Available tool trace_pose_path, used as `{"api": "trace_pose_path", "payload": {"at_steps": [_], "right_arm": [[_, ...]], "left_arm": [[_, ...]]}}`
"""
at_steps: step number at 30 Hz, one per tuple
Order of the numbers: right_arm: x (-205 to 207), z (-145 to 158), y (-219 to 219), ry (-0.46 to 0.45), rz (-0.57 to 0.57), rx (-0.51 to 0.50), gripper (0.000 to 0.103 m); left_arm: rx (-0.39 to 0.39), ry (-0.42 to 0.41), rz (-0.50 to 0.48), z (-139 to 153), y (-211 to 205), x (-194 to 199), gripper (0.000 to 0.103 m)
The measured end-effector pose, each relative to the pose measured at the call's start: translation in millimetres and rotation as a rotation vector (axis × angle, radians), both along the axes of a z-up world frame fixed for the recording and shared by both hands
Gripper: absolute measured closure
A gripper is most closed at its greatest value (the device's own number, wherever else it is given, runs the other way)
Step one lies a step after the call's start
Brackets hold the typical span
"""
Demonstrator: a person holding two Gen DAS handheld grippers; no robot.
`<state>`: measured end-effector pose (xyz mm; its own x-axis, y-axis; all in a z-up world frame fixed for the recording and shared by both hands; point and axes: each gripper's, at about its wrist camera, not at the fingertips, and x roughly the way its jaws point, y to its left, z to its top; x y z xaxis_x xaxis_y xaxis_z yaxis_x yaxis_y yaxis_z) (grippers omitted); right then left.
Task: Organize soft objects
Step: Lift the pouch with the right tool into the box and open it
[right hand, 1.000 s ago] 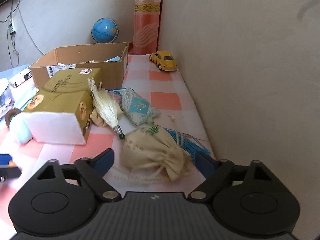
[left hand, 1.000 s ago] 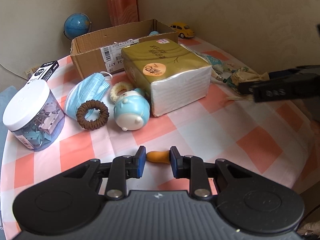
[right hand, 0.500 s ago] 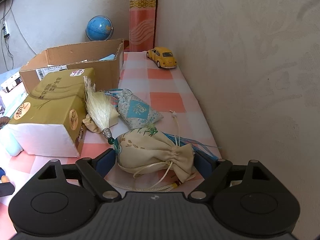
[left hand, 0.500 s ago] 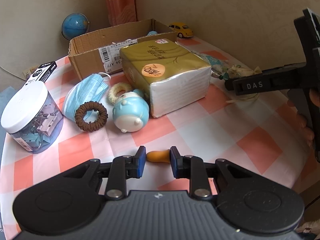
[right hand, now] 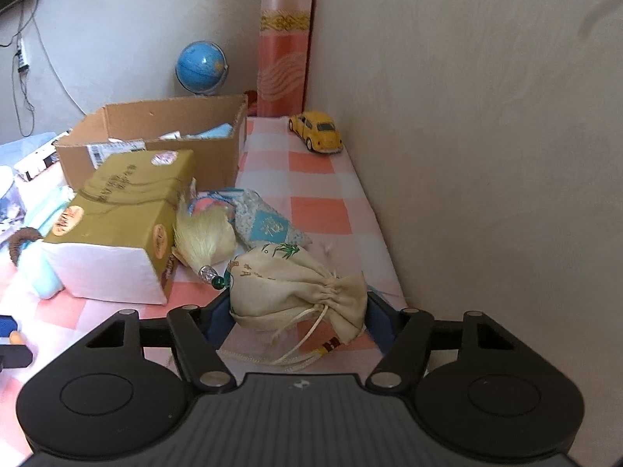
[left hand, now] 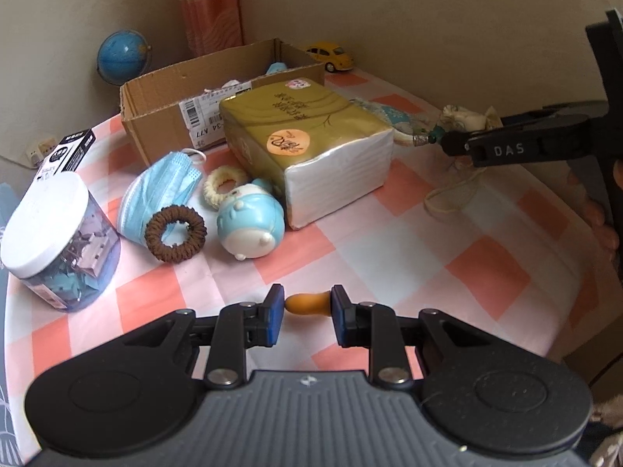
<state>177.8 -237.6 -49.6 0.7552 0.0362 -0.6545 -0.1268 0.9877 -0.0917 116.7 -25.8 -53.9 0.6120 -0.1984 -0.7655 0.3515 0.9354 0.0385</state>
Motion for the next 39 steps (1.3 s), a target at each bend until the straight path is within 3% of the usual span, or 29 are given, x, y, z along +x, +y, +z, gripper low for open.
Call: {"api": "trace_pose_path", "payload": {"at_steps": [10, 19, 32, 39], "right_arm": [[-21, 48, -3, -0.062, 0.047, -0.006, 0.03], [-19, 89, 8, -0.106, 0.101, -0.029, 0.03], [40, 156, 60, -0.185, 0.222, -0.061, 0.03], [94, 171, 110, -0.185, 0.311, -0.06, 0.03]], "left_arm": [[0.025, -0.02, -0.052, 27, 18, -10, 0.079], [-0.005, -0.036, -0.06, 33, 30, -17, 0.079], [-0.029, -0.055, -0.051, 29, 46, -19, 0.079], [-0.042, -0.064, -0.05, 30, 53, -18, 0.079]]}}
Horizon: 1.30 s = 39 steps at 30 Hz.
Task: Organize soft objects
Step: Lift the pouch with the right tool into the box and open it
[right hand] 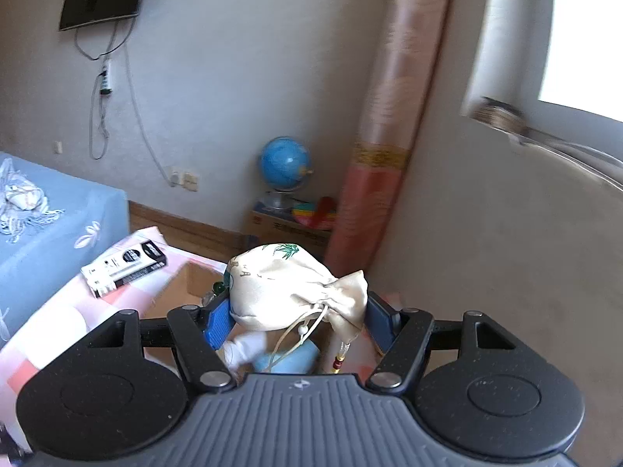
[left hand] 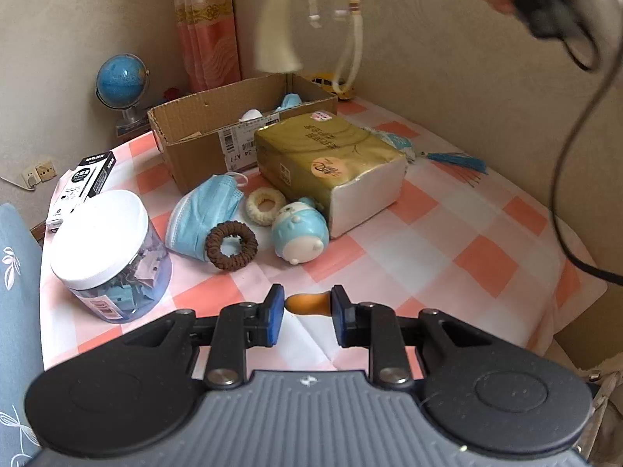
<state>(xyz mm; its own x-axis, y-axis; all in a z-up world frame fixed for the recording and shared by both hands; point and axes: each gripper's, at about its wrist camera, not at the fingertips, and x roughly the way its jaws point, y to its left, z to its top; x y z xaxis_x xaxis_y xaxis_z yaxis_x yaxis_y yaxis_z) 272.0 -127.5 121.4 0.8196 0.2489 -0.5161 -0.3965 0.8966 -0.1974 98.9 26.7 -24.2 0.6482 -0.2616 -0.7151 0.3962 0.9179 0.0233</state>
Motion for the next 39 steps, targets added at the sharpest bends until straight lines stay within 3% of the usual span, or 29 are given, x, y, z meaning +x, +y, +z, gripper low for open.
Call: {"api": "trace_pose_path", "payload": {"at_steps": [7, 14, 21, 25, 27, 30, 39], "right_arm": [[51, -12, 44, 0.034, 0.044, -0.002, 0.03], [85, -51, 76, 0.072, 0.027, -0.089, 0.03], [103, -87, 103, 0.157, 0.053, -0.067, 0.029], [112, -108, 108, 0.232, 0.062, -0.056, 0.017], [111, -109, 102, 0.256, 0.068, -0.014, 0.014], [102, -101, 87, 0.247, 0.065, 0.032, 0.001], [53, -72, 33, 0.238, 0.058, 0.101, 0.0]], "left_arm": [[-0.018, 0.007, 0.03, -3, 10, 6, 0.079], [-0.022, 0.018, 0.035, -6, 16, 14, 0.079], [-0.016, 0.021, 0.043, -9, 19, 19, 0.079], [-0.014, 0.023, 0.044, -9, 19, 18, 0.079], [-0.012, 0.022, 0.044, -8, 19, 17, 0.079], [-0.006, 0.021, 0.042, -7, 18, 17, 0.079], [0.006, 0.013, 0.013, 2, 11, 19, 0.079]]}}
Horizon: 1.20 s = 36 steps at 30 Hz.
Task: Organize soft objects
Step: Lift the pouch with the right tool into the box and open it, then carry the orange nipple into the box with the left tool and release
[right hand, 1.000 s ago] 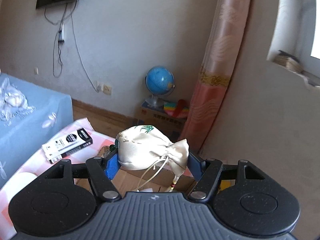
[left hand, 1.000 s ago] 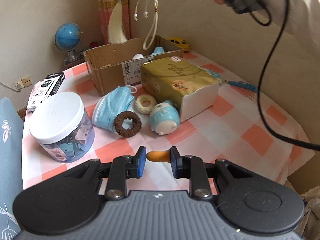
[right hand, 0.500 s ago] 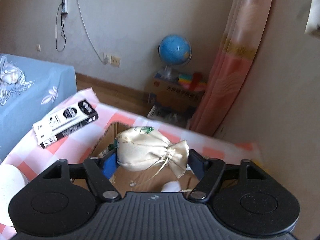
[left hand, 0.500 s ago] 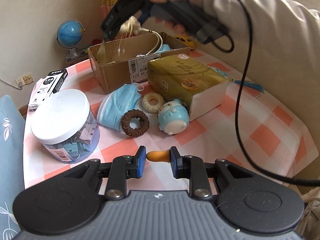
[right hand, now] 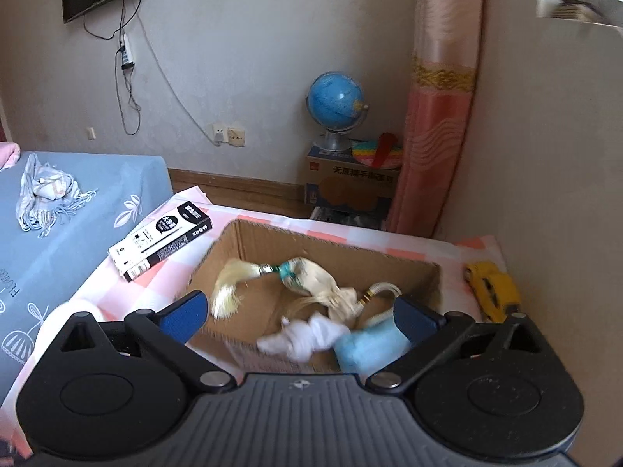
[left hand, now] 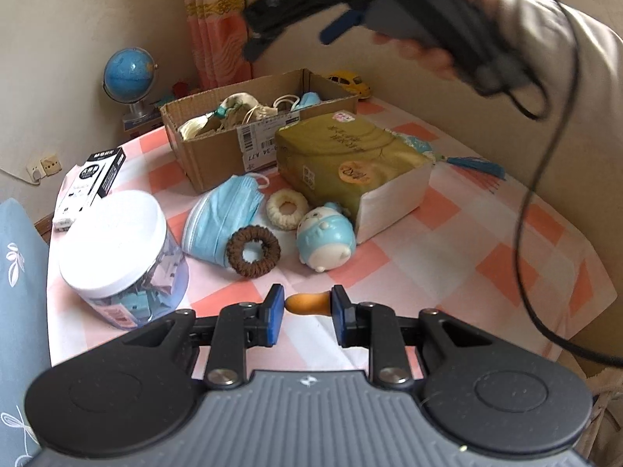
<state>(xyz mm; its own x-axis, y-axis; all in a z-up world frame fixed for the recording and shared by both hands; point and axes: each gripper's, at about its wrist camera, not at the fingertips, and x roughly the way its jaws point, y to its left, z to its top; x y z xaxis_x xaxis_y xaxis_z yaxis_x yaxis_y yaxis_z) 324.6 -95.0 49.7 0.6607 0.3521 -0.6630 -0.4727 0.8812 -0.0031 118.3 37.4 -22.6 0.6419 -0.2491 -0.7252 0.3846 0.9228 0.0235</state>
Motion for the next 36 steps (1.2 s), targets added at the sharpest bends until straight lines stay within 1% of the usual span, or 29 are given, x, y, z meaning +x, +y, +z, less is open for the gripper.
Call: {"api": "trace_pose_path", "payload": {"at_steps": [5, 9, 12, 16, 19, 22, 25, 28, 29, 30, 31, 32, 33, 34, 36], "right_arm": [[-38, -4, -25, -0.008, -0.025, -0.004, 0.0], [-66, -17, -40, -0.016, -0.061, -0.032, 0.0], [-91, -29, -51, -0.051, -0.095, -0.073, 0.0], [-118, -41, -66, -0.064, -0.126, -0.067, 0.0], [-136, -46, -77, -0.062, -0.149, -0.048, 0.0], [-148, -48, -86, -0.064, -0.172, -0.027, 0.0], [-153, -47, -92, -0.072, -0.191, -0.025, 0.0], [-156, -45, -100, -0.084, -0.207, -0.021, 0.0], [-156, -45, -102, -0.084, -0.21, -0.016, 0.0], [-156, -45, -104, -0.081, -0.209, -0.012, 0.0], [-157, -45, -106, -0.077, -0.203, -0.008, 0.0], [-158, -46, -107, -0.076, -0.199, -0.008, 0.0], [-159, -46, -107, -0.078, -0.197, -0.011, 0.0], [-160, -47, -108, -0.078, -0.194, -0.013, 0.0], [-161, -49, -107, -0.072, -0.191, -0.015, 0.0]], "left_arm": [[0.015, -0.011, -0.003, 11, -3, 8, 0.079], [0.034, -0.029, 0.005, 23, -5, 21, 0.079], [0.041, -0.044, 0.007, 32, -6, 33, 0.079], [0.059, -0.076, 0.01, 46, -11, 53, 0.079], [0.068, -0.107, 0.014, 56, -16, 77, 0.079], [0.065, -0.12, 0.037, 63, -19, 110, 0.079], [0.07, -0.124, 0.073, 62, -20, 144, 0.079], [0.067, -0.111, 0.099, 57, -20, 172, 0.078], [0.068, -0.112, 0.1, 55, -20, 179, 0.072], [0.06, -0.112, 0.105, 54, -20, 184, 0.052], [0.05, -0.113, 0.118, 54, -19, 186, 0.038], [0.041, -0.13, 0.136, 54, -18, 185, 0.015], [0.033, -0.153, 0.149, 54, -17, 181, 0.01], [0.028, -0.167, 0.15, 55, -16, 177, 0.01], [0.028, -0.156, 0.138, 55, -16, 170, 0.009]]}}
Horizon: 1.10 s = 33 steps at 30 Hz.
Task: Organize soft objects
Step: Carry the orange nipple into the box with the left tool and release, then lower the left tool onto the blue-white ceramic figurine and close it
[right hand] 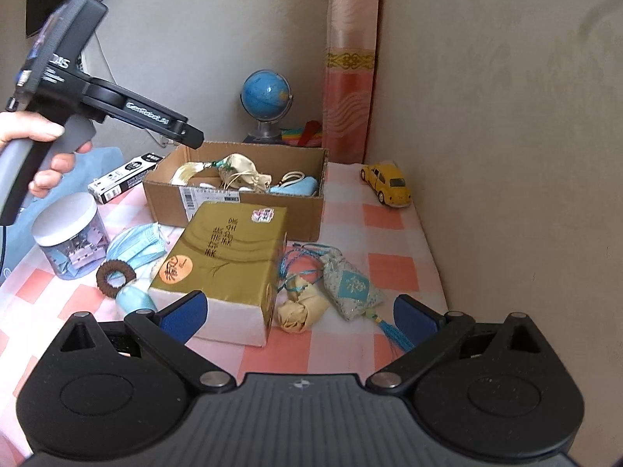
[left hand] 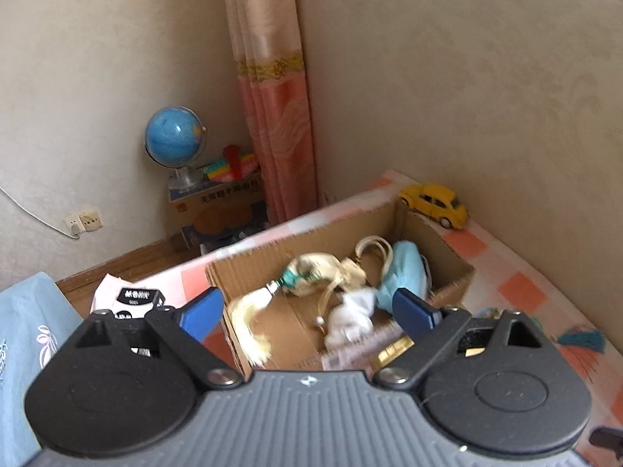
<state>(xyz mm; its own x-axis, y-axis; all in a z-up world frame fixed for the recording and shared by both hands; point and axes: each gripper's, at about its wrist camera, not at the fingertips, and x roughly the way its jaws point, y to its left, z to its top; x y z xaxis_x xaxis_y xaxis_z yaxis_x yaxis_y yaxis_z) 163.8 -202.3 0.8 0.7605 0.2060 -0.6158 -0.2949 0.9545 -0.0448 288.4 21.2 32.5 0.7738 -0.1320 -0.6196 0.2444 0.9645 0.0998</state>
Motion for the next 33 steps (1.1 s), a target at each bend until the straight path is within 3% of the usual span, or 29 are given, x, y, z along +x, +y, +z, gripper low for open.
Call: {"api": "trace_pose_path", "payload": {"at_steps": [11, 19, 25, 30, 33], "right_arm": [[-15, -7, -8, 0.014, -0.025, 0.017, 0.0], [-22, -20, -16, 0.058, -0.059, 0.025, 0.0], [-25, -28, -16, 0.082, -0.059, 0.019, 0.0], [-23, -33, -18, 0.098, -0.065, 0.019, 0.0], [-21, -36, -19, 0.11, -0.072, 0.022, 0.0]], "left_arm": [[0.044, -0.034, -0.059, -11, -12, -84, 0.009], [-0.023, -0.023, -0.025, -36, -13, -138, 0.009], [-0.044, -0.008, -0.011, -53, -11, -149, 0.01], [-0.001, 0.014, -0.063, -63, -17, -145, 0.024], [0.022, 0.032, -0.109, -70, -22, -141, 0.027]]}}
